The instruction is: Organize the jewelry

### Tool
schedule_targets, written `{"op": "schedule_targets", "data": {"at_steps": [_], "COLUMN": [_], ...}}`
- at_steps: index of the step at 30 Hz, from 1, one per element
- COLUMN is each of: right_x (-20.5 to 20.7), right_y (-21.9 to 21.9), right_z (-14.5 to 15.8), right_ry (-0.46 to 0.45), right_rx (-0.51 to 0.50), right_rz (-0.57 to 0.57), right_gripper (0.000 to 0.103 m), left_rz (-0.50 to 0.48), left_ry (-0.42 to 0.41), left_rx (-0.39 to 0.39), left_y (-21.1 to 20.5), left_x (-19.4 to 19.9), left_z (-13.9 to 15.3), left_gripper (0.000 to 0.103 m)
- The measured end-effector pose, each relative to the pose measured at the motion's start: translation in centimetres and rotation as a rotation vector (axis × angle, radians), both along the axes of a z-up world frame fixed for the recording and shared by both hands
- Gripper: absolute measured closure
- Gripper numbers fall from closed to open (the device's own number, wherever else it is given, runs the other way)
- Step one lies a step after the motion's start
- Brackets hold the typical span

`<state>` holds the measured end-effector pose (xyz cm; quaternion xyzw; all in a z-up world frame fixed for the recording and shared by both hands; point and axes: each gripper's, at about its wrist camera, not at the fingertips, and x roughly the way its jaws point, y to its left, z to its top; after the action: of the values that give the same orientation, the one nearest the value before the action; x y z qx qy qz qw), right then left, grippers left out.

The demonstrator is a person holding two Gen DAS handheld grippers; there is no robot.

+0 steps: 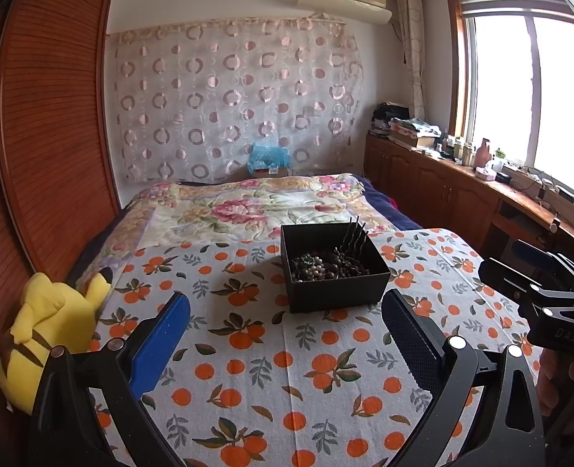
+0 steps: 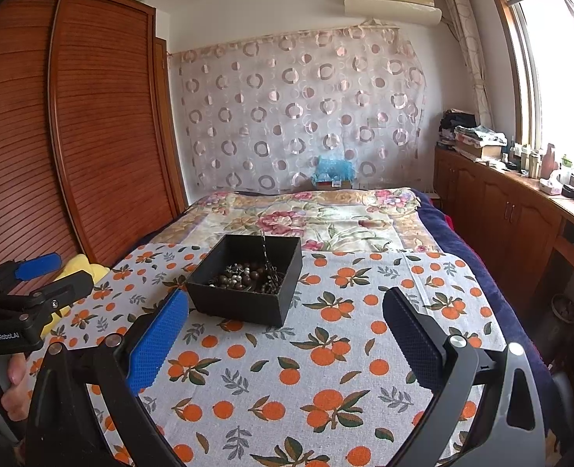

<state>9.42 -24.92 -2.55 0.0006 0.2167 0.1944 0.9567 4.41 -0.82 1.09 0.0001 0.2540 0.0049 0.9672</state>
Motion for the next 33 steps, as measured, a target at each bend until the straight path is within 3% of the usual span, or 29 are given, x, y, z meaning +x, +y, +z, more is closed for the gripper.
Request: {"op": "schedule_targets", "data": {"at_steps": [33], "right_x": [0.01], "right_y": [-0.25], "right_z": [0.01], "right_ry": [0.001], "right_rx": [0.005], "right_rz": [0.0], "right_gripper": [0.002], "left_rz": [-0.001], "left_ry": [0.007], "left_rx": [-0.003], "left_y": [-0.59], "left_x": [-0.22], "left_z": [-0.06], "left_gripper": [0.008]}}
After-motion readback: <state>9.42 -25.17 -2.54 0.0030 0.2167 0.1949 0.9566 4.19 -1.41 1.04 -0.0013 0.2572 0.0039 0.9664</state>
